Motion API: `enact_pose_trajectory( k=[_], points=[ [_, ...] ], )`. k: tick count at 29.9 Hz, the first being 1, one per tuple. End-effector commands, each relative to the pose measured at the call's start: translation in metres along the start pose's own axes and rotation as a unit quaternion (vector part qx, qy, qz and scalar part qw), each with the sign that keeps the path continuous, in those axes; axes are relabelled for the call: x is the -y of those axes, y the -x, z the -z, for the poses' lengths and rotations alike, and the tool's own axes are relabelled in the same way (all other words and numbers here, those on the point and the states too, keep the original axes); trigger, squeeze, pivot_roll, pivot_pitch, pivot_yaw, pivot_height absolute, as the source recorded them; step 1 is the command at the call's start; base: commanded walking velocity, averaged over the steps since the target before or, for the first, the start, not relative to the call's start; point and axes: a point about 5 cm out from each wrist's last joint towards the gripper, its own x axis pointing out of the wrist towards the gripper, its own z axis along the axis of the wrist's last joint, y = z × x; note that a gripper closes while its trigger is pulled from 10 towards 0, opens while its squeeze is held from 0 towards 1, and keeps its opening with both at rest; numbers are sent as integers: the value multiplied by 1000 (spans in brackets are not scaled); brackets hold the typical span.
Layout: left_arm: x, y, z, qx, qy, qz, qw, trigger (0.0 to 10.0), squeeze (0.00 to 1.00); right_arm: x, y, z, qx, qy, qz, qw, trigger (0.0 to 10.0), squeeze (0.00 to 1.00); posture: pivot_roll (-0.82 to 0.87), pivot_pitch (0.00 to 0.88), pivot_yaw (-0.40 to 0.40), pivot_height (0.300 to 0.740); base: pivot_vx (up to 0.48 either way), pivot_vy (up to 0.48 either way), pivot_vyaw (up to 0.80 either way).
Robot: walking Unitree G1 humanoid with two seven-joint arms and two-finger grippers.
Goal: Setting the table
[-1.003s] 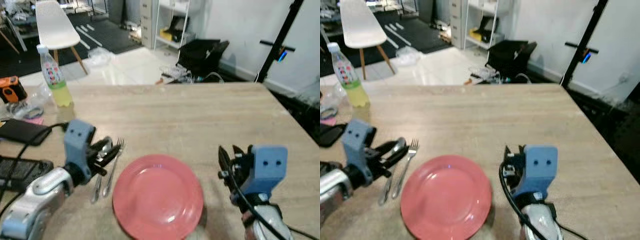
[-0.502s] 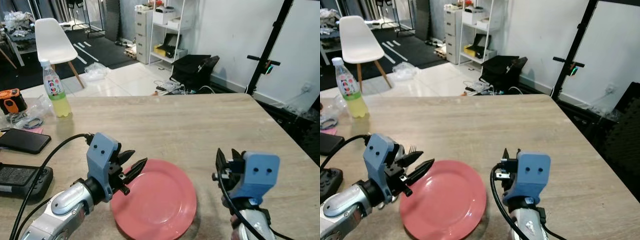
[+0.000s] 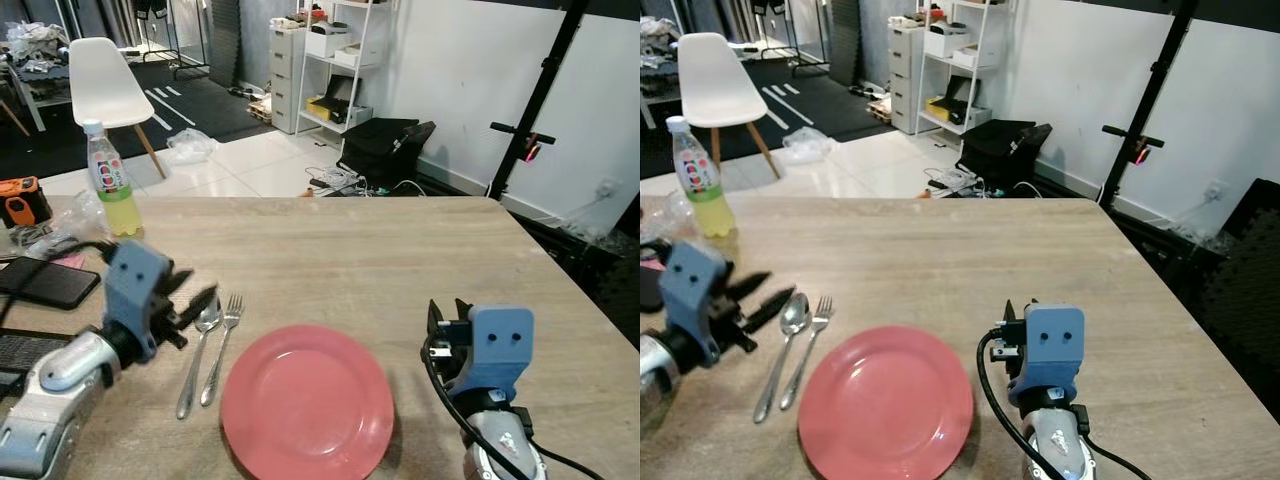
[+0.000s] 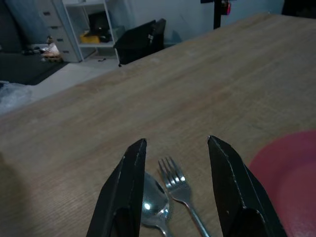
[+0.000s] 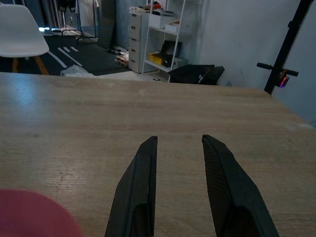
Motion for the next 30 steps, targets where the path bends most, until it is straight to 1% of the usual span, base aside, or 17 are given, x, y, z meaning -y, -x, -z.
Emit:
enact_pose_trajectory(
  k=[1,4,5,6,8,10,15,19,20,21,22,24,25,27,28,29,30],
  points=[
    [2,0,1,-1,-4,4,1000,10000,0,2,0,1,2,4,2,1000,10000,0,23,0,20,740,0,0,0],
    [3,2,4,-4,-2,2,1000,10000,0,4,0,2,0,1,6,1000,10000,0,23,0,20,740,0,0,0],
    [31,10,9,1,5,-3,1000,10000,0,6,2,3,-1,1,23,1000,10000,0,-4,0,57,740,0,0,0],
    [51,14,11,6,39,-16,999,10000,0,7,3,4,-1,0,34,999,10000,0,-4,0,59,740,0,0,0],
    [51,14,11,6,39,-16,999,10000,0,7,3,4,-1,0,34,999,10000,0,-4,0,59,740,0,0,0],
    [69,17,9,15,65,-26,997,10000,0,6,4,4,2,-1,43,999,10000,0,-3,0,67,740,0,0,0],
    [52,12,8,28,69,-29,997,10000,0,8,3,5,8,0,43,999,10000,0,2,0,69,740,0,0,0],
    [42,15,19,17,33,-49,998,10000,0,11,2,5,12,-1,49,999,10000,0,6,0,70,740,0,0,0],
    [46,20,28,17,-34,-76,996,10000,0,12,4,7,9,-3,53,999,10000,0,7,0,71,740,0,0,0],
    [50,21,29,26,-67,-99,992,10000,0,11,5,9,6,-3,53,999,10000,0,6,0,70,740,0,0,0],
    [50,21,29,26,-67,-99,992,10000,0,11,5,9,6,-3,53,999,10000,0,6,0,70,740,0,0,0],
    [53,25,28,36,-92,-162,982,10000,0,10,7,10,4,-3,53,999,10000,0,2,0,71,740,0,0,0],
    [52,28,30,29,-68,-200,977,10000,0,10,8,9,4,-3,53,999,10000,0,0,0,65,740,0,0,0],
    [52,31,32,18,-37,-234,971,10000,0,9,10,9,3,-4,53,999,10000,0,2,0,59,740,0,0,0],
    [52,31,32,18,-37,-234,971,10000,0,9,10,9,3,-4,53,999,10000,0,2,0,59,740,0,0,0],
    [54,32,33,9,-6,-236,972,10000,0,9,11,10,1,-5,51,999,10000,0,1,0,51,740,0,0,0],
    [58,34,34,7,-2,-220,975,10000,0,9,11,10,0,-5,46,999,10000,0,3,0,48,740,0,0,0]
  ],
)
